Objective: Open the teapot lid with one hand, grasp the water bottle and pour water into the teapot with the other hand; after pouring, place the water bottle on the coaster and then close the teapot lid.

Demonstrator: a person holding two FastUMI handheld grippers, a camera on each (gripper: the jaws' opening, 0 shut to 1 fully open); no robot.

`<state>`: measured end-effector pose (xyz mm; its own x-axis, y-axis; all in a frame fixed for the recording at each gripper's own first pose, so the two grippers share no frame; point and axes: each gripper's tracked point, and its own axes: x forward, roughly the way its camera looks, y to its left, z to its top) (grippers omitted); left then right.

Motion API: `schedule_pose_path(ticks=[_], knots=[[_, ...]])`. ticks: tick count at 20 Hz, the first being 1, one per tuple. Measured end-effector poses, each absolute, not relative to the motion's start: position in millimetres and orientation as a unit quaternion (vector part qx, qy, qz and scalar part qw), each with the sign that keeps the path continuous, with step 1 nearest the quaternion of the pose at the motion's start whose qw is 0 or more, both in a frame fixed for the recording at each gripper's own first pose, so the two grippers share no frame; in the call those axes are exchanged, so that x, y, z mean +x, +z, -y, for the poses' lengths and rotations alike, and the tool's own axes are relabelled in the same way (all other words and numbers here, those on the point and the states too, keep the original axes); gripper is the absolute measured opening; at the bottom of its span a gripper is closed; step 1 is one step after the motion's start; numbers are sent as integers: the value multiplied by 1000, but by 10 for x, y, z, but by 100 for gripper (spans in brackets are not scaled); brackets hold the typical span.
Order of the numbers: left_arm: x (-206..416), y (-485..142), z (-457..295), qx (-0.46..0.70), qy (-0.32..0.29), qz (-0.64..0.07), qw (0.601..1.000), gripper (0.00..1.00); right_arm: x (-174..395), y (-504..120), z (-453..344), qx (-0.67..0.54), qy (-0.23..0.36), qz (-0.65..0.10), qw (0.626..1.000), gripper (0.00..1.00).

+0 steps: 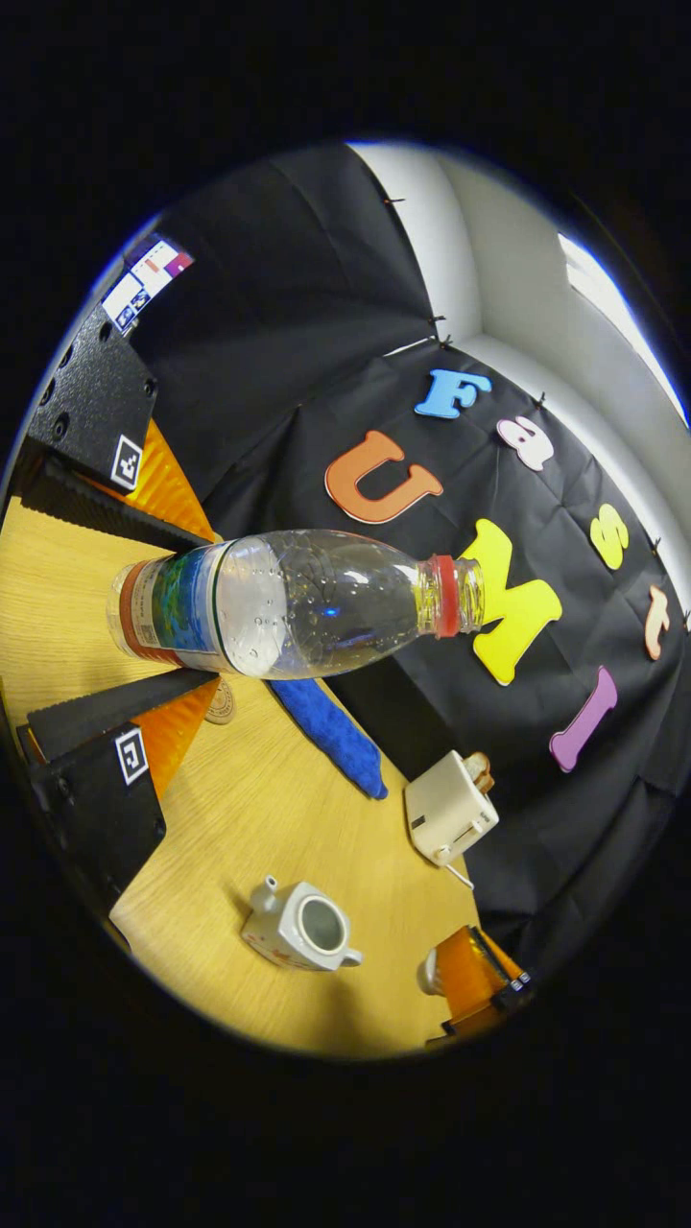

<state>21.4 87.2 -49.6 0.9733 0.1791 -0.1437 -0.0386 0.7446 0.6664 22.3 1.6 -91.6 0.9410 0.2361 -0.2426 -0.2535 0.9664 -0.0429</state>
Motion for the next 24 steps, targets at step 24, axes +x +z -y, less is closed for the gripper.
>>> schedule_pose_path(ticks=[24], knots=[[321, -683, -508, 705, -1, -101, 702, 74, 120, -1112, 340, -27, 115, -133, 984, 0]])
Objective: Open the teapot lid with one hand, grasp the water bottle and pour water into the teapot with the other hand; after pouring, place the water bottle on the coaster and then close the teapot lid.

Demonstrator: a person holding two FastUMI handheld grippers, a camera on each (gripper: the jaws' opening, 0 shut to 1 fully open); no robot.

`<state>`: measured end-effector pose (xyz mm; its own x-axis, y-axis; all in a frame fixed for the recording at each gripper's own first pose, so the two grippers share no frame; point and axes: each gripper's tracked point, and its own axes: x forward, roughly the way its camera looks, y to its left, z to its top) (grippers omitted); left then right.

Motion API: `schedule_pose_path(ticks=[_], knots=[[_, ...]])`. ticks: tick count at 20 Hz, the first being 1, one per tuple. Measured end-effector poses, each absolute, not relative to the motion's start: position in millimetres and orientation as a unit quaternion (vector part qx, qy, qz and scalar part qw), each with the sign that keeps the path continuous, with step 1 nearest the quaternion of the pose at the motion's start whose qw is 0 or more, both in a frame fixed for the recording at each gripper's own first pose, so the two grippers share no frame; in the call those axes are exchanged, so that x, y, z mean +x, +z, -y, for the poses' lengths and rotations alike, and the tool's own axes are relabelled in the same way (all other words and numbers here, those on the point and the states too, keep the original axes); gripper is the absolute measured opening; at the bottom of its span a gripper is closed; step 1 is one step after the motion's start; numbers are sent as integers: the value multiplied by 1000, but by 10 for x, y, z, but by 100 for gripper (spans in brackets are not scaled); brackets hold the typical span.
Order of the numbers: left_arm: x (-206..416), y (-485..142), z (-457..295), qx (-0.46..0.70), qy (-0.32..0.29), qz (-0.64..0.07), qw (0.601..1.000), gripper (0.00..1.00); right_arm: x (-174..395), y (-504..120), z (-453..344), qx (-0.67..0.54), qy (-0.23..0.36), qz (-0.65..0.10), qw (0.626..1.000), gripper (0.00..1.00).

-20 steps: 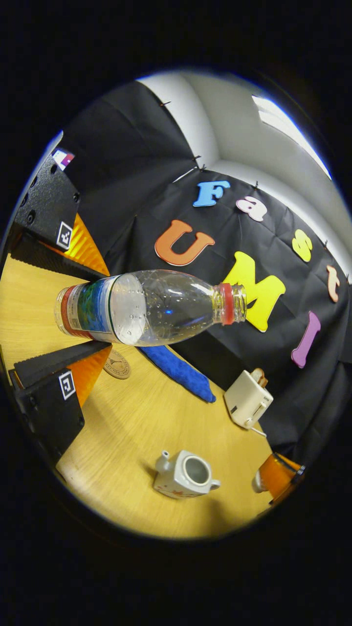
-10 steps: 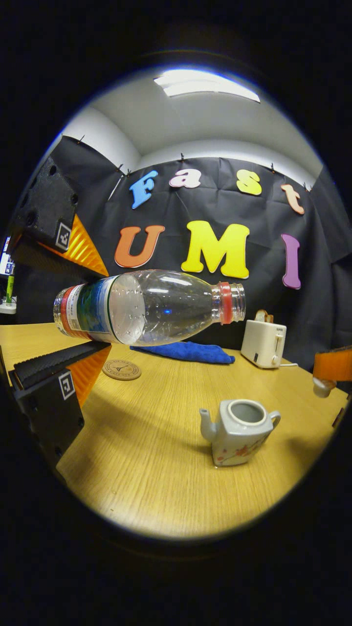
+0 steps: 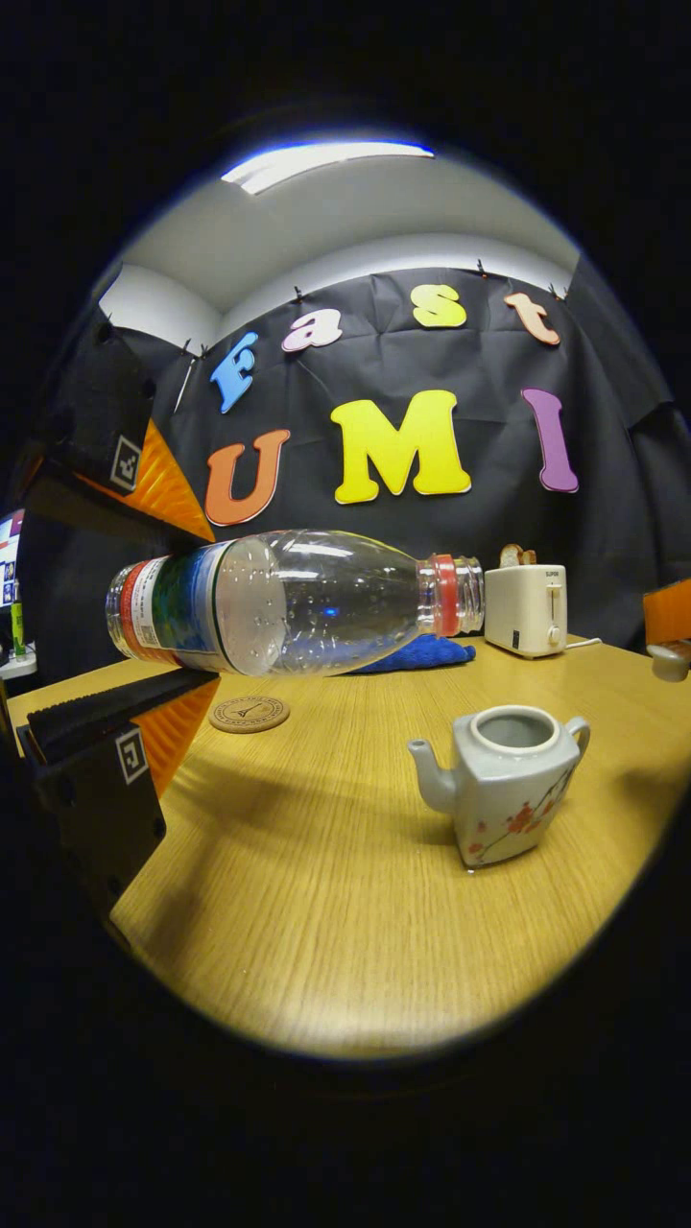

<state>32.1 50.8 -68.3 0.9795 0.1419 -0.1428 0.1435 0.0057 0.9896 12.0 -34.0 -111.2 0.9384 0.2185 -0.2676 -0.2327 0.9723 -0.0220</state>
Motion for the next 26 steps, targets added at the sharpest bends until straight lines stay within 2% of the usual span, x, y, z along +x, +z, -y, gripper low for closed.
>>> schedule_pose_path(ticks=[9, 10, 12, 18, 26], knots=[[367, -623, -374, 740, -10, -88, 667, 74, 102, -1117, 458, -16, 108, -130, 985, 0], [347, -614, -359, 744, -12, -86, 663, 78, 103, -1110, 465, -15, 108, -129, 986, 0], [343, -584, -334, 754, -11, -80, 652, 74, 105, -1112, 478, -13, 108, -130, 986, 0], [359, -530, -335, 783, -6, -71, 618, 74, 106, -1104, 506, -9, 106, -128, 986, 0], [379, -499, -304, 800, -6, -66, 597, 74, 108, -1130, 514, -6, 107, -132, 985, 0]])
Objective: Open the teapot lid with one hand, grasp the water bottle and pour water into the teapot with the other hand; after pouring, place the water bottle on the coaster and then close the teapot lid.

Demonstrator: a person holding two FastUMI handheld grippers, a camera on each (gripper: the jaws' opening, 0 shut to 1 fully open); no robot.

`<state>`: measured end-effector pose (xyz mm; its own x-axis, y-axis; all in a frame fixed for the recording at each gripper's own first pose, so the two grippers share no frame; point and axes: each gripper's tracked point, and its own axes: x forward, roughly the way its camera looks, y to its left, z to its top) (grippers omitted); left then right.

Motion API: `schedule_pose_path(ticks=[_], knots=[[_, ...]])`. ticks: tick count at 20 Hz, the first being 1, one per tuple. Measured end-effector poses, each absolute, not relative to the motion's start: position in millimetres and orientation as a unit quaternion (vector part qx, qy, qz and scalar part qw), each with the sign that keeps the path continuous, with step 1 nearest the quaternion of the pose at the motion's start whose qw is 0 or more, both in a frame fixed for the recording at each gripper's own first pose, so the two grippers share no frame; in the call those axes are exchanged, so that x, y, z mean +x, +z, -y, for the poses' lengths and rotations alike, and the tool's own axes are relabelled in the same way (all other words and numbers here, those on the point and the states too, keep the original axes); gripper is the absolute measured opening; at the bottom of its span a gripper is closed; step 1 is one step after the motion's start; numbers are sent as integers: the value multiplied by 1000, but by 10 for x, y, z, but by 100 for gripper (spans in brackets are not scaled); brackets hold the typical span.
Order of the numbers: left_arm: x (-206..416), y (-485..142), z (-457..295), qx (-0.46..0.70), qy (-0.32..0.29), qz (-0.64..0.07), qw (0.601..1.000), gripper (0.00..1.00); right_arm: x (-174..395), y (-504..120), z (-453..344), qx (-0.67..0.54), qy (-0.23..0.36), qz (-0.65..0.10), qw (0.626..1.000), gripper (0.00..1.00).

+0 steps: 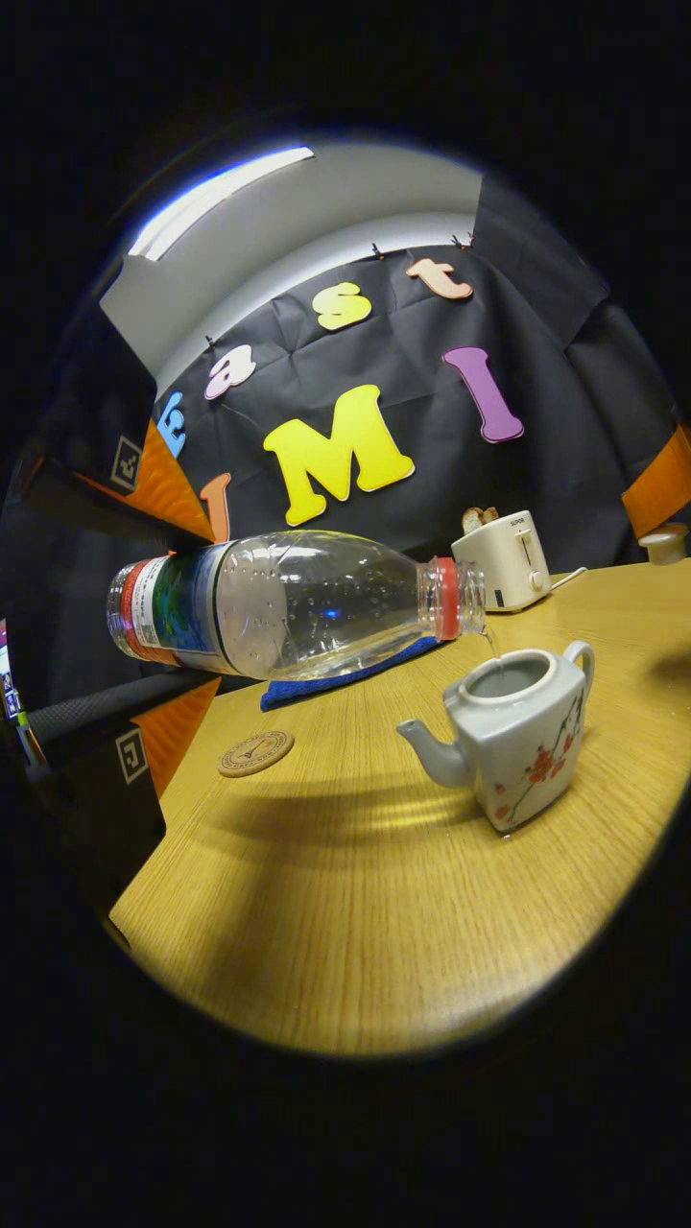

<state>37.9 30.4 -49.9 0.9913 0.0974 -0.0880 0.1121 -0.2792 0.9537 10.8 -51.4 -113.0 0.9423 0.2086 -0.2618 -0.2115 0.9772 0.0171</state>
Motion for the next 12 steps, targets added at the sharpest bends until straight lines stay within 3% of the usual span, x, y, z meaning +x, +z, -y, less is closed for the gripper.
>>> schedule_pose_path(ticks=[12], knots=[[444, -411, -289, 825, 0, -54, 562, 74, 107, -1126, 500, -3, 111, -131, 985, 0]])
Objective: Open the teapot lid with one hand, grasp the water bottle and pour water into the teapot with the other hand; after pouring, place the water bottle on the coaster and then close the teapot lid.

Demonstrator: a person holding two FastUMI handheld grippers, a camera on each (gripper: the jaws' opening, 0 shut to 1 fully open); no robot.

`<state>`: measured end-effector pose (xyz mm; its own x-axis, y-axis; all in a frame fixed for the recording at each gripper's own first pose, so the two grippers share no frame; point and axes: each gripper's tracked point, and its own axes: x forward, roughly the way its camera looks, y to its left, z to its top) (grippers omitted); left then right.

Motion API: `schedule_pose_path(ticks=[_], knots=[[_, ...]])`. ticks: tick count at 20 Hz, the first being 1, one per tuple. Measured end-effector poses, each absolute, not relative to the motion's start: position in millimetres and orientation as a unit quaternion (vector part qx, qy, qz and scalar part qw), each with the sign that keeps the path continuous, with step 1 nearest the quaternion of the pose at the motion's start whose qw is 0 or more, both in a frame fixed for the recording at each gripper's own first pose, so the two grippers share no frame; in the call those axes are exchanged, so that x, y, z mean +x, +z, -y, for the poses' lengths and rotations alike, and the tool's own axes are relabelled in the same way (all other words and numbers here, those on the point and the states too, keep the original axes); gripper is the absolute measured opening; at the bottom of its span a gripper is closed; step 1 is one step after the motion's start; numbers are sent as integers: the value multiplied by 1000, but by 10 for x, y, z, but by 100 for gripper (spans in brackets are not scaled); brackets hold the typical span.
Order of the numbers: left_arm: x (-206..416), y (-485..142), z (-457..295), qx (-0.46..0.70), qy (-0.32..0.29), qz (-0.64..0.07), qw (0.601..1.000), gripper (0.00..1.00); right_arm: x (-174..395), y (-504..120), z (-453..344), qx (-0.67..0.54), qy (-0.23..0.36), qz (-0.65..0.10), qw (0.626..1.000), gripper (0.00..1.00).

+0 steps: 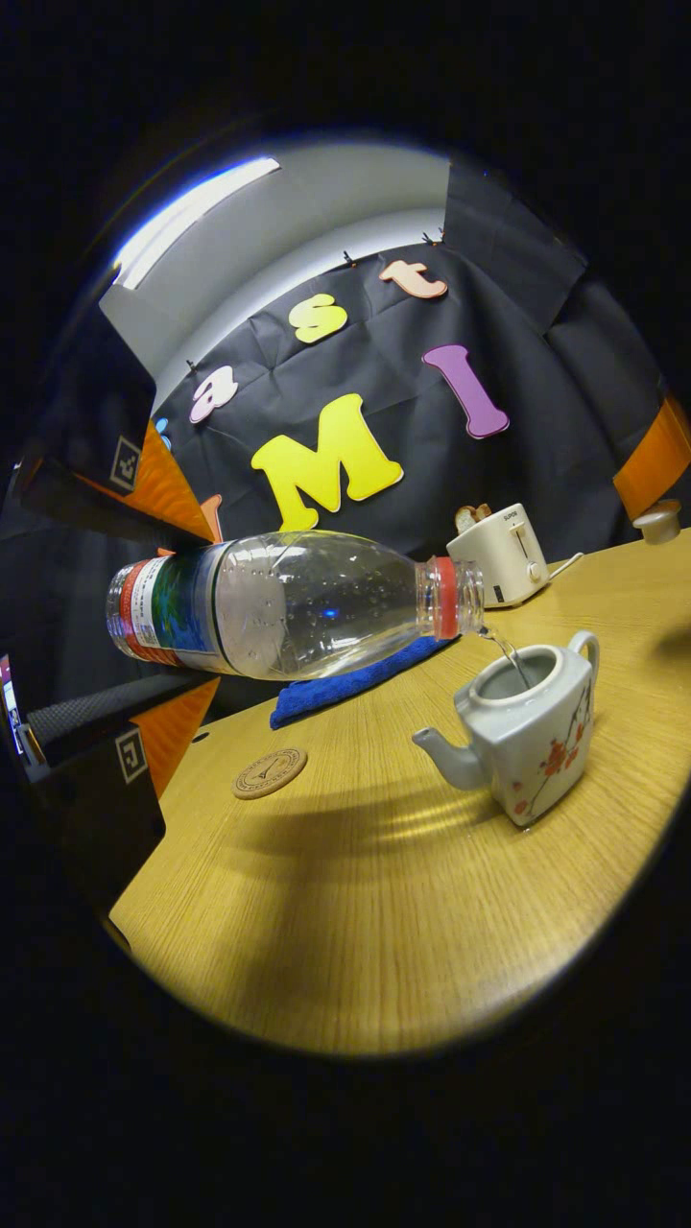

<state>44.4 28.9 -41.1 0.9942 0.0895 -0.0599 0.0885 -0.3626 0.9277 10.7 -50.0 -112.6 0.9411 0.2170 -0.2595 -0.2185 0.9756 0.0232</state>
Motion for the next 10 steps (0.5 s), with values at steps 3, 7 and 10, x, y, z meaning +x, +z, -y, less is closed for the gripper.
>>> schedule_pose_path(ticks=[3, 7, 10], knots=[[459, -380, -291, 831, 3, -54, 553, 74, 106, -1128, 508, -1, 111, -131, 985, 0], [445, -362, -318, 836, 6, -56, 546, 74, 91, -1122, 522, 0, 110, -129, 985, 0], [452, -332, -310, 841, 8, -56, 539, 74, 105, -1124, 522, 1, 110, -130, 985, 0]])
